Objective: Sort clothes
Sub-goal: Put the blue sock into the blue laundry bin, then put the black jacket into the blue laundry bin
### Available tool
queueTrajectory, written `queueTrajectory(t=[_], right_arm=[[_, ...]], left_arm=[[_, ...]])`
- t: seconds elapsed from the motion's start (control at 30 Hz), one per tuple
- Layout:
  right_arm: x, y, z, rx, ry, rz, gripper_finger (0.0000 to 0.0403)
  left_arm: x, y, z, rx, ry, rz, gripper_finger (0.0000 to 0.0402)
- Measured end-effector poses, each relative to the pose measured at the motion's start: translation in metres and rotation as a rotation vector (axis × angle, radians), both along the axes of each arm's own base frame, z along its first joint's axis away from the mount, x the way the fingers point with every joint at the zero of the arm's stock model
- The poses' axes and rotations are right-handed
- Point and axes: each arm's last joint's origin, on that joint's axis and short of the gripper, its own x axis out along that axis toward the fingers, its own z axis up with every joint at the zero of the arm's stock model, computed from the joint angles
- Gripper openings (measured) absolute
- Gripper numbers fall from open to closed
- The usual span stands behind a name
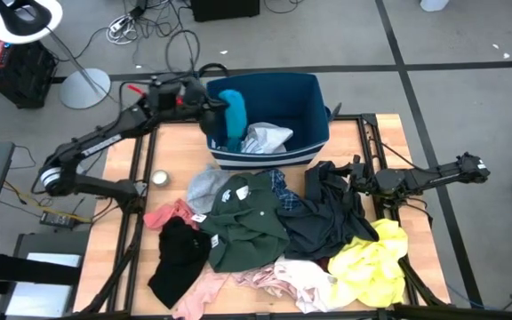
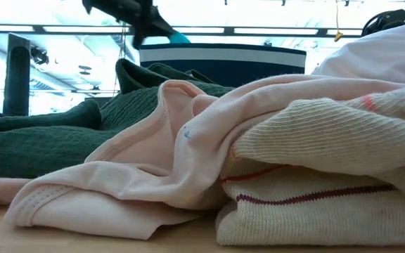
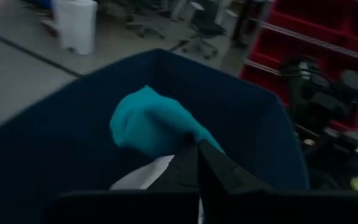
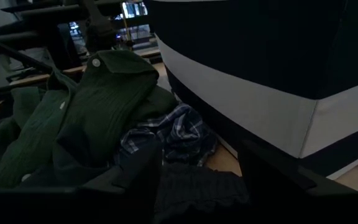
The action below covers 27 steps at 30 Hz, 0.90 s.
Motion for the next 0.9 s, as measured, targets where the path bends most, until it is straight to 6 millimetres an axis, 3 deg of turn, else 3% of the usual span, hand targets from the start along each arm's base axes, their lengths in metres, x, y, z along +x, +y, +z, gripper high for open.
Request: queueTrajectory(t=[0.13,0.3,0.63,0.9], right_arm=[[0.000,0.000,0.000,0.000,0.000,0.000,0.0216],[0.000,0.000,0.000,0.000,0.000,0.000,0.0216],[0.000,0.000,0.000,0.000,-0.001,0.000,0.0216],[0.000,0.000,0.000,0.000,0.000,0.000,0.0216]], left_arm=[[0.014,0.008,-0.007,-0.002,-0.035,-0.070,0.0013],[0.019,0.011,-0.009,-0.021,-0.047,-0.073,0.0036],[0.018,0.011,-0.010,-0.032,-0.043,-0.071,0.0105],[0.003,0.005,0.005,0.052,-0.060,0.038,0.0107]])
